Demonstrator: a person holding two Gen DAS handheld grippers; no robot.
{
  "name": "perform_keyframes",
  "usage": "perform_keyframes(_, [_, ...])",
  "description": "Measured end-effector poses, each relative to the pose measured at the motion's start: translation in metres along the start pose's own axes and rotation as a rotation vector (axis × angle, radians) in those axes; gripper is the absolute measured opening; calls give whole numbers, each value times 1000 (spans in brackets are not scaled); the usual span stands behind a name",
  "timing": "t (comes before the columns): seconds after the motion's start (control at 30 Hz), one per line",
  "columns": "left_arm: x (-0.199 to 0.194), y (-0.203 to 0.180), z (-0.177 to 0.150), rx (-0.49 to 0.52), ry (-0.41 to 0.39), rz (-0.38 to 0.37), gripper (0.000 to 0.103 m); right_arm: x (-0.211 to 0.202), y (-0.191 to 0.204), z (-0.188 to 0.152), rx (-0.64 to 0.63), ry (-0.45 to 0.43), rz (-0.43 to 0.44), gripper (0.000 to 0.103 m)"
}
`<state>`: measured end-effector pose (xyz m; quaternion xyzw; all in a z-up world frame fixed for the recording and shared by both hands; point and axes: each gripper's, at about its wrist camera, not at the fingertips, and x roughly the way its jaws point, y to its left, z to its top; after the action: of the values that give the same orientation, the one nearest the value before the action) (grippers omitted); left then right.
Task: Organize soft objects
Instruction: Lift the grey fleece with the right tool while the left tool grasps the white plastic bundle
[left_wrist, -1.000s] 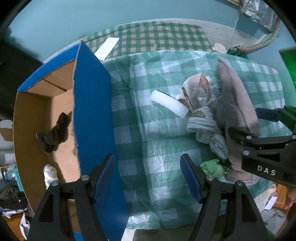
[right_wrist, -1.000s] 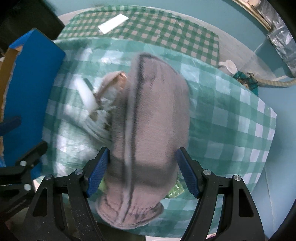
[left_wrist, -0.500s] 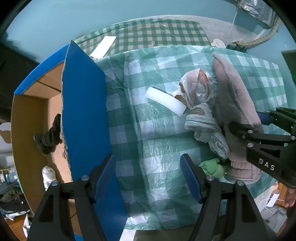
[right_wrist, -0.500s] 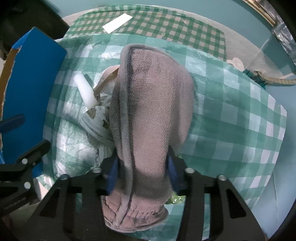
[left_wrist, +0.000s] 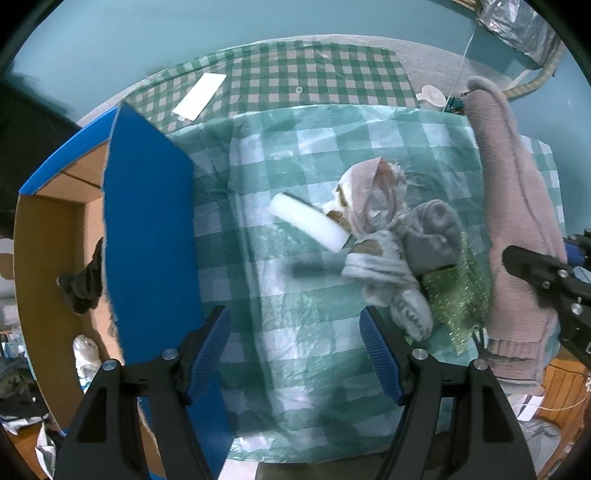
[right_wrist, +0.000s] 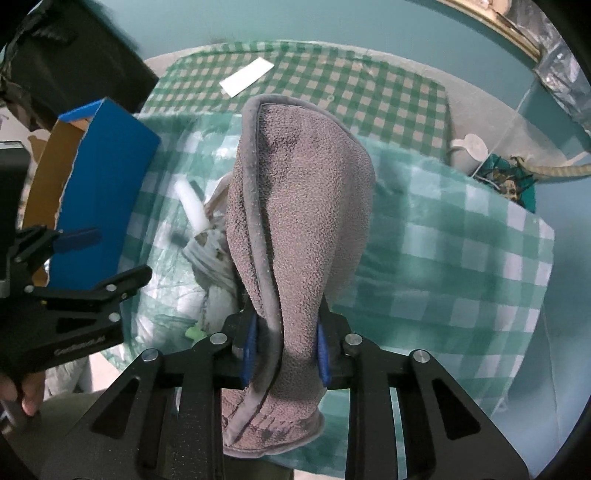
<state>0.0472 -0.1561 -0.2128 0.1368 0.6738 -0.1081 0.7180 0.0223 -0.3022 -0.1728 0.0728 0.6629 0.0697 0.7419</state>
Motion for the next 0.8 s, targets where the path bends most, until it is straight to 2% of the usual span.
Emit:
perform_keyframes(0.13, [4,-10,8,-13,-1,-24,78,-7,-17,-4,19,-8,-1,25])
perform_keyframes(0.47, [27,-26,21,-73,46,-69,78,-10,-61,-23,79,-1,0,24])
perform_keyframes(0.7, [43,-38,28,-77,66,-47,78,-11,-75,-30,96,6,2,25])
perform_keyframes(0.8, [48,-40,30,-86,69,-60,78,-10,-78,-32,93,10,4,25])
